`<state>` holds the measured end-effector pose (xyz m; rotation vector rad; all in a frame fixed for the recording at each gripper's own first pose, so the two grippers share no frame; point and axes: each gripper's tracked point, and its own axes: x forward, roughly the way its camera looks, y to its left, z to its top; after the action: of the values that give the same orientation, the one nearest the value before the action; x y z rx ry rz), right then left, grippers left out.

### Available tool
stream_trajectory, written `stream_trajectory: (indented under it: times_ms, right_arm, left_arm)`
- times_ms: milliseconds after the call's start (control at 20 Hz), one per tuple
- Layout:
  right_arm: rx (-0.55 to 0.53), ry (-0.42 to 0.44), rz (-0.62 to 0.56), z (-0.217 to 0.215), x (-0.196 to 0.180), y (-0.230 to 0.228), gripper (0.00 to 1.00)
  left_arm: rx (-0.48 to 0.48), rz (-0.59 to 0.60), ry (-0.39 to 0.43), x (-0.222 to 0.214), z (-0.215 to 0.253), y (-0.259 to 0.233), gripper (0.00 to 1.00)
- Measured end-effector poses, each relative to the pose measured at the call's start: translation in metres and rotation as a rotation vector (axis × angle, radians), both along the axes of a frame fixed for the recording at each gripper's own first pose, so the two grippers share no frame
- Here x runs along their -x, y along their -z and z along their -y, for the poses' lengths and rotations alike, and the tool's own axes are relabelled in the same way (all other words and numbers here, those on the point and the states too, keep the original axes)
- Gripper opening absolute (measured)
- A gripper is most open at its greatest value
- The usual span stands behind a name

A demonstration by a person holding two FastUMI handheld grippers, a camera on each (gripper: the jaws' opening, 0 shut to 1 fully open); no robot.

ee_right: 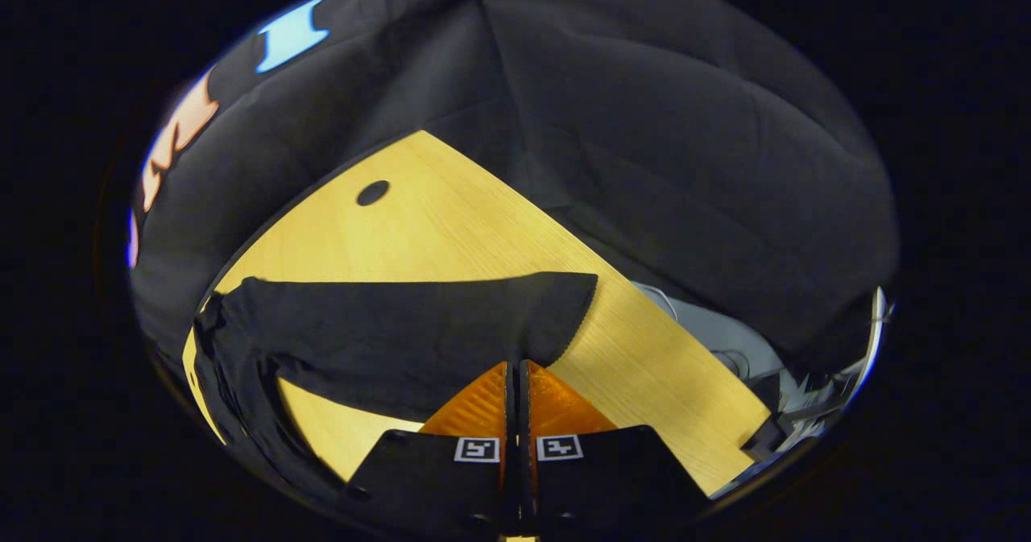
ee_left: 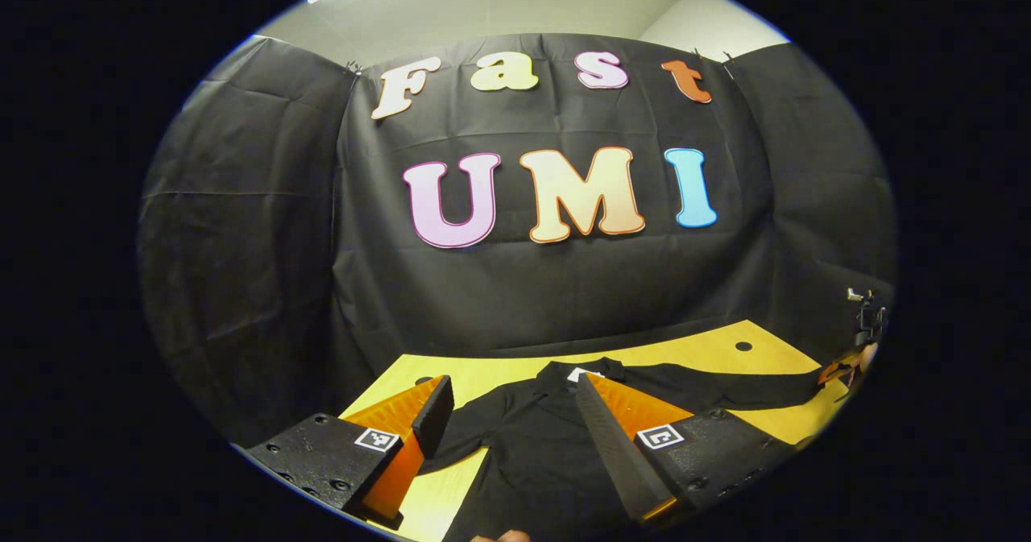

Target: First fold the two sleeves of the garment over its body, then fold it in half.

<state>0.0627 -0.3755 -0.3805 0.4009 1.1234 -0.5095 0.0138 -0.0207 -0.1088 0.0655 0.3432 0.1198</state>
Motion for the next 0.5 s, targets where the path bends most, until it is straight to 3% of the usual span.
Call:
stream_trajectory:
  times_ms: [200,500]
  right_arm:
    - [-0.001,-0.106,0.084,-0.045,-0.047,-0.033,0.0]
    - [0.001,-0.342,0.193,-0.137,-0.1,-0.101,0.02]
  left_arm:
    - [0.016,0.0,-0.033,0.005,-0.014,0.0,0.91]
    - [0.013,0.014,-0.075,0.014,-0.045,0.001,0.91]
